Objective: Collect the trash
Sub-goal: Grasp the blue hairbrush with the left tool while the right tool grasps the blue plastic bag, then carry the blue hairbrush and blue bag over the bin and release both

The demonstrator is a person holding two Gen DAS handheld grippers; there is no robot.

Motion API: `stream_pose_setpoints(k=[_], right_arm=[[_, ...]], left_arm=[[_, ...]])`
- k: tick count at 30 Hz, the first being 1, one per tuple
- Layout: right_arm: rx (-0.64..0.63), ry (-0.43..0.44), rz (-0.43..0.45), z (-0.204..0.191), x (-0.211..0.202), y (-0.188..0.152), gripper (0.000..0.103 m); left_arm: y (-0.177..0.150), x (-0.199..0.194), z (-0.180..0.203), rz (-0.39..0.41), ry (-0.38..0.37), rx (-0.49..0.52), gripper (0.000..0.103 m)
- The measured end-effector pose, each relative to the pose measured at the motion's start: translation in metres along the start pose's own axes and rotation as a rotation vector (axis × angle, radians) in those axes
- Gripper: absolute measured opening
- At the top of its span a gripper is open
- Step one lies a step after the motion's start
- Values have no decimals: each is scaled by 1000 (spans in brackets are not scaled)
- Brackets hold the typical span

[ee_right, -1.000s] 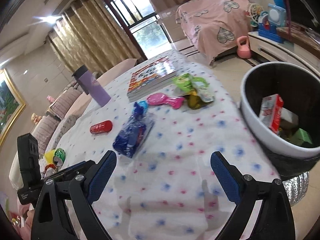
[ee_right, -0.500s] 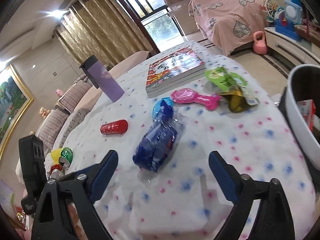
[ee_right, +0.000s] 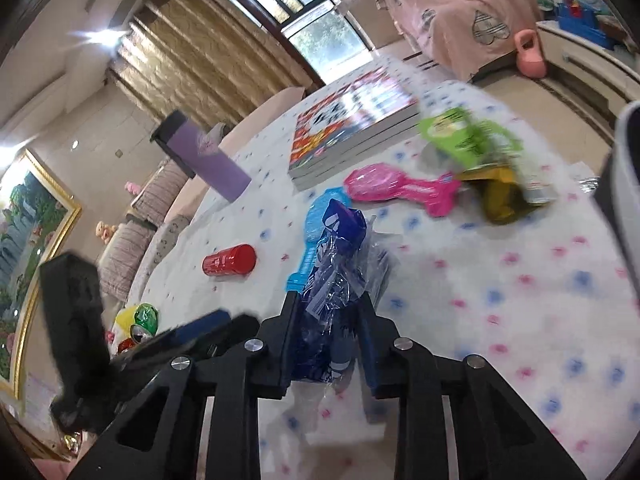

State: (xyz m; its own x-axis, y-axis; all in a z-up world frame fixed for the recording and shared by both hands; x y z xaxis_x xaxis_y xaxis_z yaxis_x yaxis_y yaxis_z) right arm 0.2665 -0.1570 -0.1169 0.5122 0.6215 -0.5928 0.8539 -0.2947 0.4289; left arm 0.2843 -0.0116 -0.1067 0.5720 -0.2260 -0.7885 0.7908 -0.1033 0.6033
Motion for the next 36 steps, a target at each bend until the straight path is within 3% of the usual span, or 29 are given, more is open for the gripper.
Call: stream_pose_setpoints(k=[5, 7, 8, 11, 20, 25, 36], right_arm=[[21, -12, 43, 18, -38, -1, 27], [29, -20, 63, 24, -52, -2, 27], [31, -22, 69, 25, -55, -1, 27], [32, -29, 96, 26, -68, -2, 27], [41, -27, 139, 27, -88, -6, 27], [42, -39, 165, 34, -103, -7, 27], [82, -93, 253, 65, -150, -10, 27]], left_arm=[[21, 28, 15, -33, 47, 62, 72], [22, 40, 20, -68, 78, 96, 61], [20, 42, 21, -69, 104, 113, 51], [16, 40, 27, -47, 141, 168, 35], [-6, 2, 39, -1, -2, 110, 33], [-16, -28, 69, 43, -71, 132, 33], [-14, -51, 136, 73, -173, 223, 33]])
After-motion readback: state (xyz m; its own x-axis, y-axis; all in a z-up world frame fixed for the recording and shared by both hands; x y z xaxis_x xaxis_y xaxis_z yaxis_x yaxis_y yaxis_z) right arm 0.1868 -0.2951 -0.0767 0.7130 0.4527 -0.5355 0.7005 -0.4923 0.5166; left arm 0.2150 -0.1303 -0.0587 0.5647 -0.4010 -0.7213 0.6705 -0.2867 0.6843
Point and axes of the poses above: each gripper's, at about its wrist camera, not at the fingertips, and x roughly the way its jaws point, z to its right, y to its top, the point moved 5 cm from there along x, roughly the way its jaws point, and after that the axes turned 9 degrees about x, right-handed, at the moved point
